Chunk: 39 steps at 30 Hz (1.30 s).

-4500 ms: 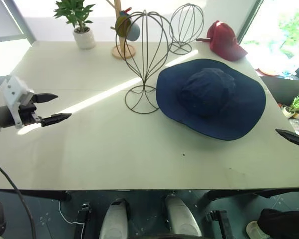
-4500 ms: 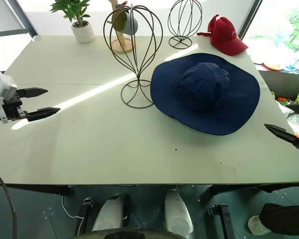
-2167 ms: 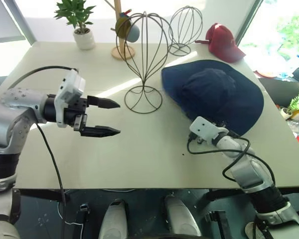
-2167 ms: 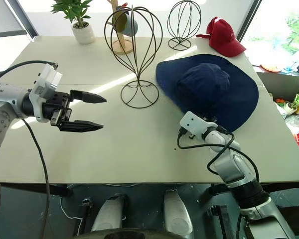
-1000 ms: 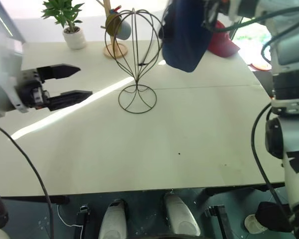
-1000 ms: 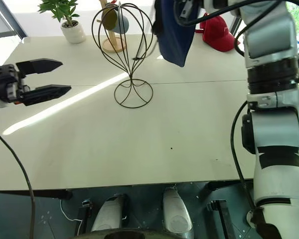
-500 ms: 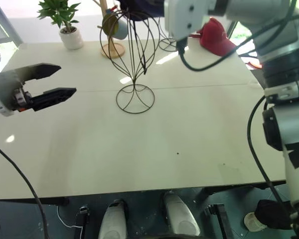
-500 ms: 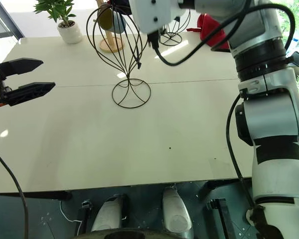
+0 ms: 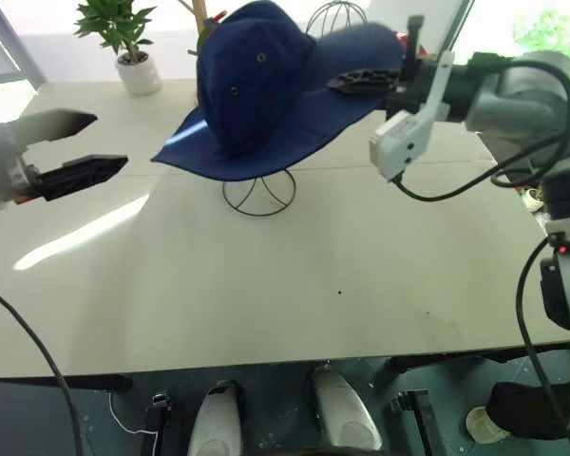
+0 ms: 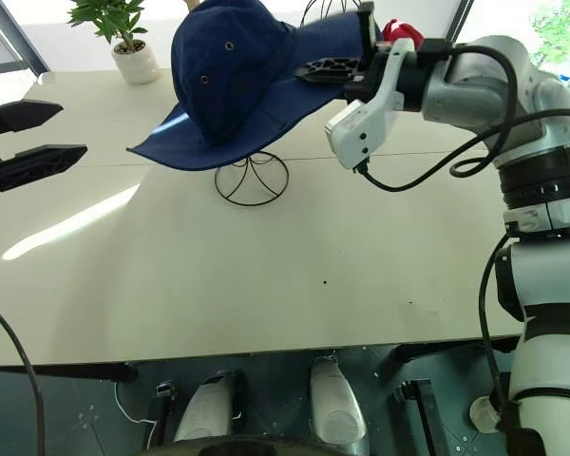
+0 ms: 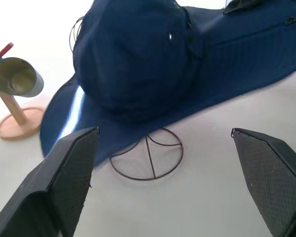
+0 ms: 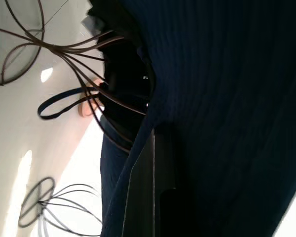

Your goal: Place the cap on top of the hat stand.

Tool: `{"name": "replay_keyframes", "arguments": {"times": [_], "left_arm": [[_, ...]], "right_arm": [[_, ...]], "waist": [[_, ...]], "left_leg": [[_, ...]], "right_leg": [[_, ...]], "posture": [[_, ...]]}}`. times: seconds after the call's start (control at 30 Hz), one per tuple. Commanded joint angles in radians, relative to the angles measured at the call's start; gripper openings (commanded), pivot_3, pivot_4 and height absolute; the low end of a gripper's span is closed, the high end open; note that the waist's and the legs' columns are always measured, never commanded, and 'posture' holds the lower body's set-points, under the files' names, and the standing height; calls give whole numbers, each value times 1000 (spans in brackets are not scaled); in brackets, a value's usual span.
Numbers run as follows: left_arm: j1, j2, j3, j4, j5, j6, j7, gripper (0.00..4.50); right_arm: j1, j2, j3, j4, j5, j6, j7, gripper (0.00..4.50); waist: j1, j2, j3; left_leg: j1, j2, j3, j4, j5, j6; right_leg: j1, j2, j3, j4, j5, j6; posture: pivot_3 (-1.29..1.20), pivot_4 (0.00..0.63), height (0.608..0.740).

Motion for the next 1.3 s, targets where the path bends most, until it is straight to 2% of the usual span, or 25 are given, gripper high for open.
{"name": "replay_keyframes", "arguments": {"times": [0.03,0.13,0.27,0.5,0.63,0.77,0.93,1.1,1.3], "left_arm": [[-29,32,5,10,6,-23,-11,4500],[-38,37,-5,20,9,-27,-19,4500],[-47,40,-14,28,12,-27,-25,4500],[-44,45,-8,20,14,-21,-32,4500],[-32,46,3,13,14,-18,-31,4500],[-30,46,5,9,13,-17,-26,4500],[-25,48,11,4,11,-13,-23,4500],[-29,51,7,9,10,-14,-27,4500],[-26,53,5,8,11,-13,-31,4500]], "right_arm": [[39,-8,-48,-68,50,66,7,19],[123,30,-50,-144,67,117,-7,19],[186,74,-45,-208,13,148,-44,19],[196,114,-32,-155,-150,173,-188,19],[182,101,-7,-121,-272,154,-284,19],[187,123,-12,-88,-226,179,-281,19],[216,140,-4,-124,-191,188,-256,1785],[229,137,-21,-164,-147,211,-217,4320],[279,66,-51,-229,-88,223,-158,4320]], "waist": [[0,0,0],[0,0,0],[1,0,0],[1,0,0],[1,0,0],[0,0,0],[0,0,0],[-1,0,0],[2,0,0]], "left_leg": [[0,0,0,0,0,0],[0,0,0,1,0,0],[0,0,0,1,0,0],[0,0,0,3,0,0],[0,0,0,3,0,0],[0,0,0,3,0,0],[0,0,0,3,0,0],[0,0,0,3,0,0],[0,0,-1,3,0,0]], "right_leg": [[0,0,0,0,0,0],[0,0,0,1,0,0],[0,0,0,1,0,1],[1,0,0,1,0,0],[1,0,0,1,0,0],[1,0,0,1,0,0],[1,0,0,1,0,0],[1,0,0,1,0,1],[1,0,0,2,2,3]], "posture": [[0,150,740],[0,150,740],[0,150,740],[0,150,740],[0,150,740],[0,150,740],[0,150,740],[0,150,740],[0,150,740]]}}
